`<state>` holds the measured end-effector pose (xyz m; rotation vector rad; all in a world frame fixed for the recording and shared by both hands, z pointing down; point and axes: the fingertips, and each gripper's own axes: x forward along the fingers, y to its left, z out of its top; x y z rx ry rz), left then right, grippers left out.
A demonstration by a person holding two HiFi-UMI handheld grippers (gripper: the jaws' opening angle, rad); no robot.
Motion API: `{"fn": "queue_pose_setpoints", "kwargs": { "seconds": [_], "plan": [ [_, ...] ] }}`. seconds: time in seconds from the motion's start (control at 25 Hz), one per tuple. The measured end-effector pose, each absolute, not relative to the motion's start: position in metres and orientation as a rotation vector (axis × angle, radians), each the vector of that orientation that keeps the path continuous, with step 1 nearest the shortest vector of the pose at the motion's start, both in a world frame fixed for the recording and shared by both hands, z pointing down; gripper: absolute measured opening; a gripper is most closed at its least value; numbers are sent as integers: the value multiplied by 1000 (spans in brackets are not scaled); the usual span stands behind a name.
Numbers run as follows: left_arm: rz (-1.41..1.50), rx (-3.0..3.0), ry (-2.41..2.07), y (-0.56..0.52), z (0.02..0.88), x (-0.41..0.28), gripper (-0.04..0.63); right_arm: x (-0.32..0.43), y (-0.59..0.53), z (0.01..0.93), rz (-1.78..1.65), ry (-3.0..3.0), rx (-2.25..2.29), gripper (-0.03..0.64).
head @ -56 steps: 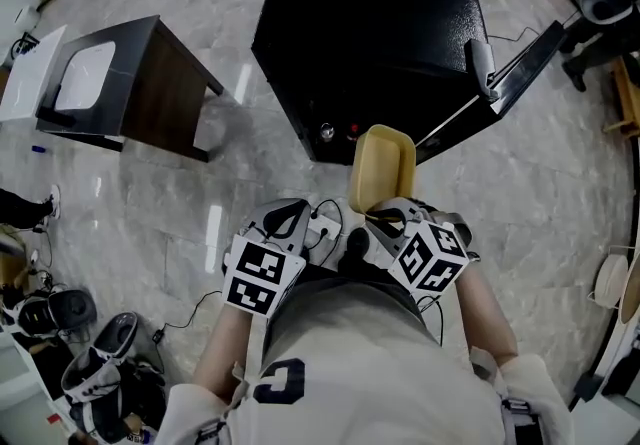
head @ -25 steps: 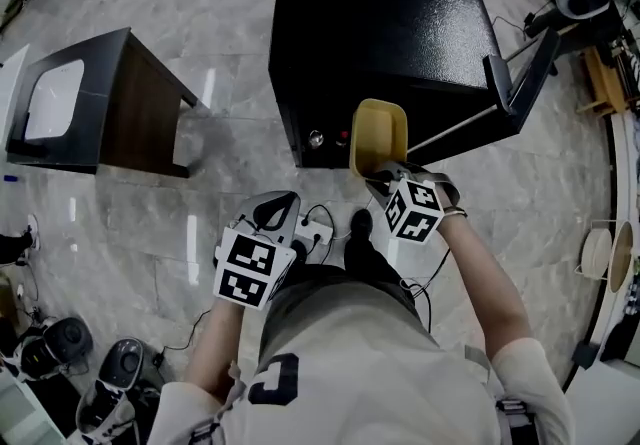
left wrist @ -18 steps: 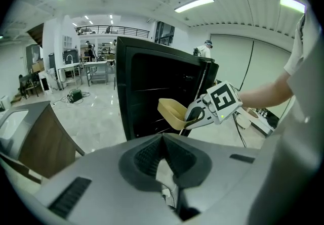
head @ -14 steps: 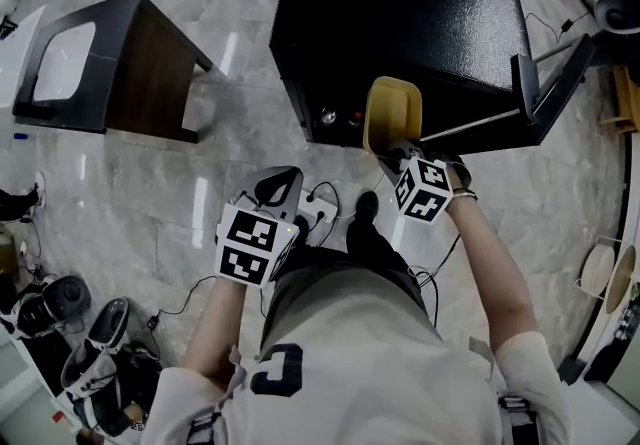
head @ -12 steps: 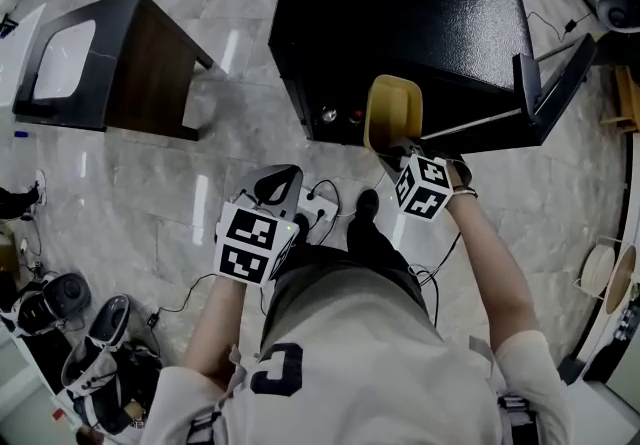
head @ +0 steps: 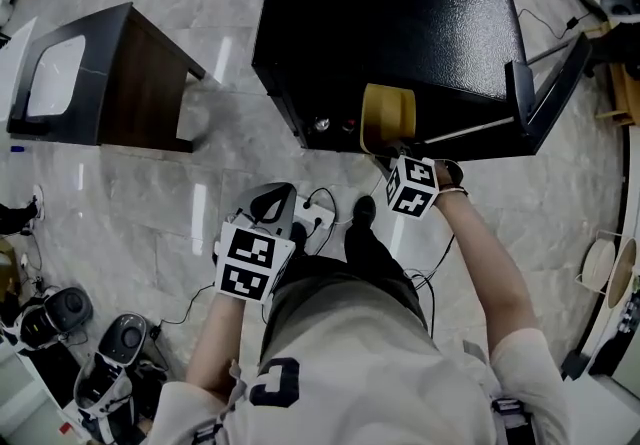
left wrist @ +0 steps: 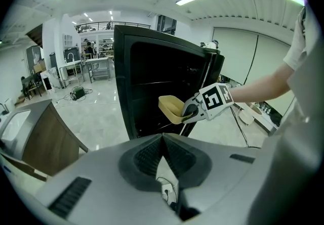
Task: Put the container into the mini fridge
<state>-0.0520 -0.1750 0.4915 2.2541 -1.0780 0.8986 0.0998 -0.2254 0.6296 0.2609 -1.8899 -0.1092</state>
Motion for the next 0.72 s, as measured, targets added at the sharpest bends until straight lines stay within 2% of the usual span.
{"fn": "queue_pose_setpoints", "kwargs": {
  "seconds": [0.72],
  "plan": [
    [922, 2217, -1054, -175, 509, -52, 55, 122, -275, 669, -112, -1786, 299, 31]
  ]
}}
